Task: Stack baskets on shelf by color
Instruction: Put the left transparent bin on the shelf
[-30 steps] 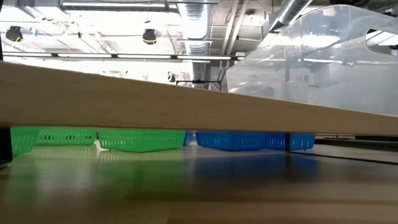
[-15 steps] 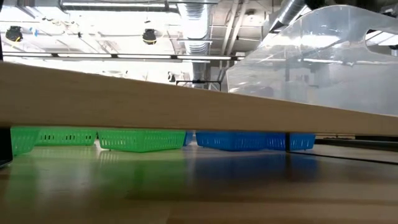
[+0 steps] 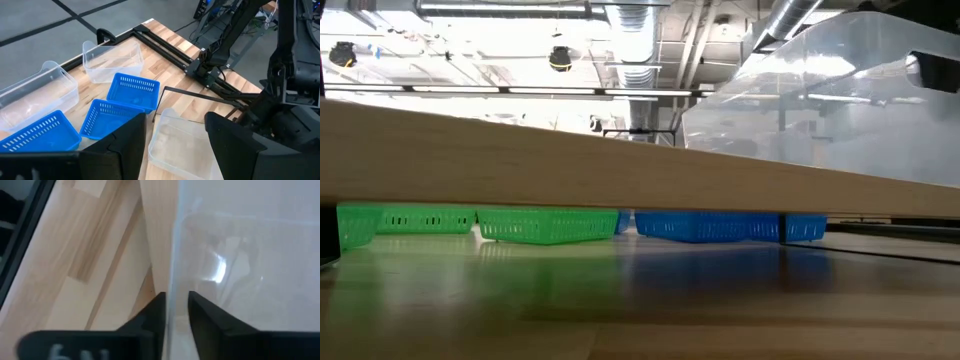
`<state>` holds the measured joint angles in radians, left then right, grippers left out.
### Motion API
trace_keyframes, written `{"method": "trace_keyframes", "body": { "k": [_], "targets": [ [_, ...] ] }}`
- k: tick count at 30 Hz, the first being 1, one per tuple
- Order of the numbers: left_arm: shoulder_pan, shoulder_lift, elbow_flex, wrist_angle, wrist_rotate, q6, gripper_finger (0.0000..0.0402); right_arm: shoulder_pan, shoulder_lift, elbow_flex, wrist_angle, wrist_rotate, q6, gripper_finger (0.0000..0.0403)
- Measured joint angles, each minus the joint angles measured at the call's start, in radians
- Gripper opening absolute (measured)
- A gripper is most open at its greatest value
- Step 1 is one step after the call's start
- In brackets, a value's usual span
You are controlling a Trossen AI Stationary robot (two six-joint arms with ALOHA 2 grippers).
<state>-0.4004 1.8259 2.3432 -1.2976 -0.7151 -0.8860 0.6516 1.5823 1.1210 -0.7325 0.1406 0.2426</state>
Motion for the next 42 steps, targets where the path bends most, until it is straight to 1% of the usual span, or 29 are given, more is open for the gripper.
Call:
{"method": "trace_keyframes", "body": {
  "k": [4, 6, 12, 18, 22, 30, 35, 42],
  "targets": [
    [0.0, 0.0, 0.0, 0.0, 0.001, 0.0, 0.0195, 0.003, -0.016, 0.001, -0.057, -0.001, 0.002, 0.0023],
    [0.0, 0.0, 0.0, 0.0, 0.001, 0.0, 0.0195, 0.004, -0.021, 0.001, -0.077, -0.004, -0.011, 0.0009],
    [0.0, 0.0, 0.0, 0.0, 0.0, 0.001, 0.0195, 0.027, -0.022, 0.0, -0.082, -0.005, -0.031, 0.0035],
    [0.0, 0.0, 0.0, -0.01, 0.0, 0.001, 0.0195, 0.055, -0.023, 0.002, -0.123, -0.011, -0.035, 0.002],
    [0.0, 0.0, 0.0, -0.013, 0.0, 0.002, 0.0195, 0.053, -0.024, 0.002, -0.156, -0.01, -0.034, 0.0015],
    [0.0, 0.0, 0.0, -0.014, 0.0, 0.002, 0.0195, 0.053, -0.023, 0.002, -0.202, -0.003, -0.078, 0.0037],
    [0.0, 0.0, 0.0, -0.014, 0.0, 0.002, 0.0195, 0.053, -0.02, -0.001, -0.244, -0.004, -0.09, 0.0039],
    [0.0, 0.0, 0.0, -0.014, 0.0, 0.003, 0.0195, 0.055, -0.021, -0.001, -0.243, -0.004, -0.12, 0.0041]
  ]
}}
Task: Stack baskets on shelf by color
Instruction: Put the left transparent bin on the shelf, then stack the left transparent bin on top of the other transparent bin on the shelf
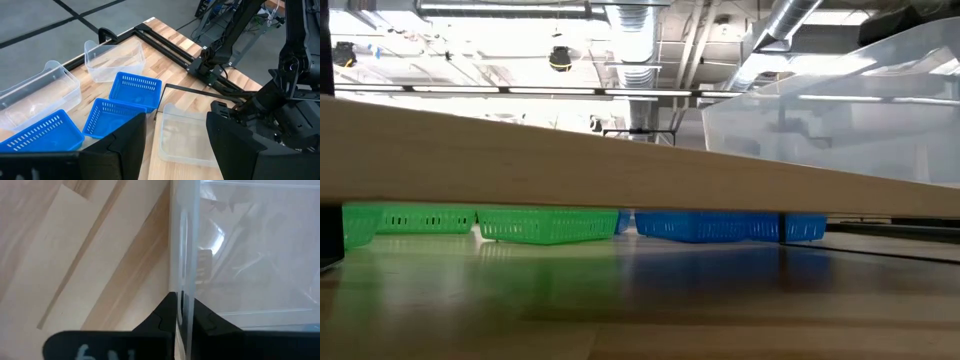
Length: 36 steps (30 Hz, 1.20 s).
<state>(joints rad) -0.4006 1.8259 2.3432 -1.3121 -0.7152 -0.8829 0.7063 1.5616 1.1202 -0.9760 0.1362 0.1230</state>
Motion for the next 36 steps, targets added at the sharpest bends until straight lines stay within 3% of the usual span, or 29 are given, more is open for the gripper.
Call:
{"method": "trace_keyframes", "body": {
  "k": [5, 15, 25, 31, 36],
  "targets": [
    [0.0, 0.0, 0.0, 0.0, 0.0, 0.0, 0.0195, 0.0, 0.0, 0.0, 0.001, -0.001, -0.016, 0.0064],
    [0.0, 0.0, 0.0, 0.0, 0.0, -0.007, 0.0195, 0.007, -0.011, 0.011, -0.004, -0.01, -0.019, 0.0147],
    [0.037, 0.0, 0.0, 0.0, 0.007, -0.039, 0.0195, -0.013, -0.169, 0.127, -0.073, 0.014, 0.055, 0.0179],
    [0.163, 0.0, 0.0, 0.001, 0.126, 0.058, 0.0195, -0.053, -0.314, 0.168, -0.118, 0.077, 0.143, 0.0171],
    [0.324, 0.007, 0.0, 0.001, 0.205, 0.237, 0.0195, -0.096, -0.433, 0.169, -0.134, 0.118, 0.199, 0.0167]
  ]
}}
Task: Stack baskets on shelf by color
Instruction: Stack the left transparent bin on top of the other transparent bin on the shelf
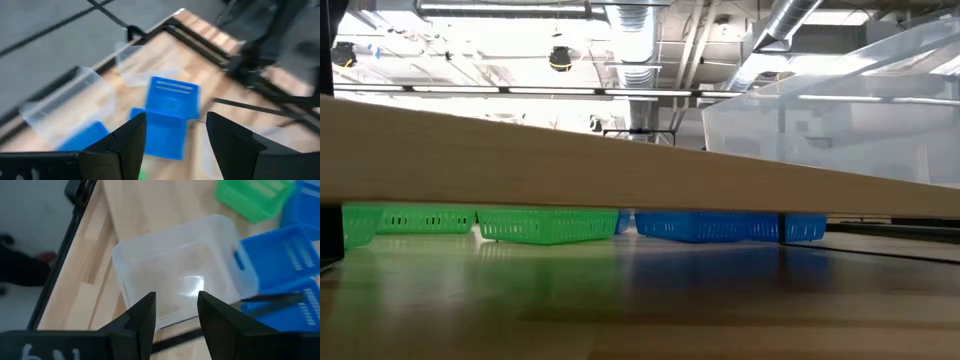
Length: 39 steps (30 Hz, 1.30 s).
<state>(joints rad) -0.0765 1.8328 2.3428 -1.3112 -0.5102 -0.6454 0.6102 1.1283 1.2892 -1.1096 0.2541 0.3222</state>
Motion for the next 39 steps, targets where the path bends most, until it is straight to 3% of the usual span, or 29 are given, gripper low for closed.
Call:
{"method": "trace_keyframes", "body": {
  "k": [11, 18, 24, 30, 39],
  "targets": [
    [0.338, 0.0, -0.106, 0.109, 0.274, 0.361, 0.0195, -0.097, -0.174, 0.0, -0.098, 0.116, -0.031, 0.0166],
    [0.498, 0.028, -0.187, 0.135, 0.426, 0.558, 0.0195, -0.177, -0.231, 0.0, -0.097, 0.123, -0.083, 0.0166],
    [0.577, 0.127, -0.183, 0.164, 0.469, 0.656, 0.0195, -0.212, -0.249, 0.0, -0.113, 0.122, -0.062, 0.0167],
    [0.58, 0.237, -0.183, 0.145, 0.469, 0.654, 0.0195, -0.221, -0.254, 0.0, -0.118, 0.127, -0.032, 0.0161],
    [0.519, 0.356, -0.167, 0.115, 0.341, 0.713, 0.0195, -0.221, -0.251, 0.0, -0.117, 0.144, -0.009, 0.0159]
  ]
}}
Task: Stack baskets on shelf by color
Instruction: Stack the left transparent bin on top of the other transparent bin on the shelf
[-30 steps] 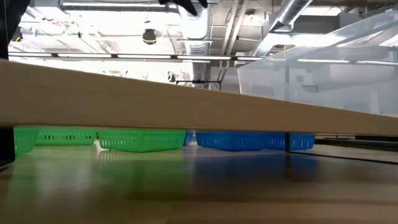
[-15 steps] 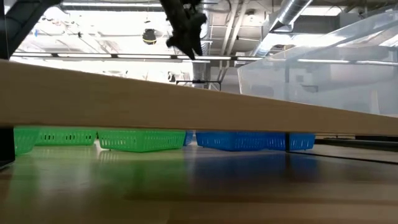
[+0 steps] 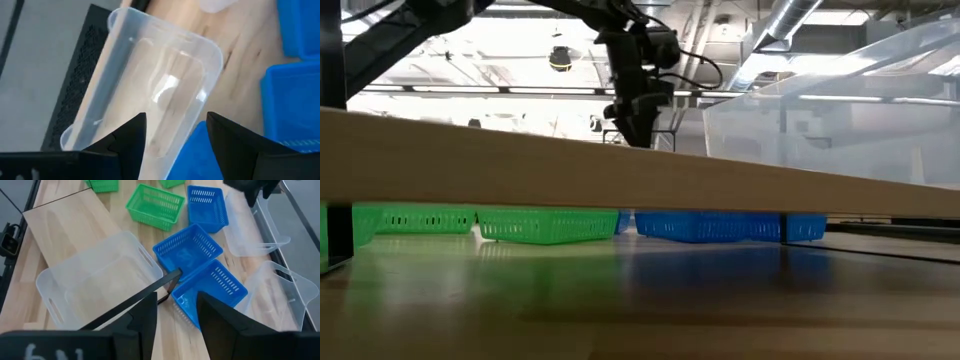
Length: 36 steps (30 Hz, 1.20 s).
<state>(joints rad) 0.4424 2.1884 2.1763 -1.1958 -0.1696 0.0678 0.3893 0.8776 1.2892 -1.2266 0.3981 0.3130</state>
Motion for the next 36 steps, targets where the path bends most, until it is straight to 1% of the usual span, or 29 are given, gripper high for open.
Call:
{"method": "trace_keyframes", "body": {
  "k": [3, 8, 11, 17, 22, 25, 32, 36],
  "targets": [
    [-0.018, 0.023, 0.02, -0.007, 0.041, -0.022, 0.0195, 0.0, 0.0, 0.0, 0.0, 0.016, 0.018, 0.0158],
    [-0.032, 0.04, 0.05, -0.053, 0.056, -0.182, 0.0195, 0.0, -0.004, 0.0, -0.004, 0.024, 0.038, 0.0157],
    [-0.03, 0.038, 0.063, -0.034, 0.09, -0.196, 0.0195, 0.0, -0.003, 0.0, -0.005, 0.025, 0.031, 0.0156],
    [-0.044, 0.105, 0.062, -0.025, 0.071, -0.196, 0.0195, 0.0, -0.003, 0.0, -0.012, 0.024, 0.03, 0.0154],
    [-0.045, 0.145, 0.062, -0.032, -0.052, -0.246, 0.0195, 0.0, -0.003, 0.0, -0.02, 0.024, 0.03, 0.0156],
    [-0.043, 0.154, 0.061, -0.036, -0.056, -0.235, 0.0195, 0.001, -0.003, 0.0, -0.027, 0.023, 0.03, 0.0156],
    [-0.044, 0.174, 0.061, -0.029, -0.026, -0.227, 0.0195, 0.001, -0.003, 0.0, -0.039, 0.022, 0.03, 0.015],
    [-0.042, 0.172, 0.062, 0.007, -0.033, -0.225, 0.0195, 0.001, -0.013, 0.0, -0.048, 0.02, 0.03, 0.0151]
  ]
}}
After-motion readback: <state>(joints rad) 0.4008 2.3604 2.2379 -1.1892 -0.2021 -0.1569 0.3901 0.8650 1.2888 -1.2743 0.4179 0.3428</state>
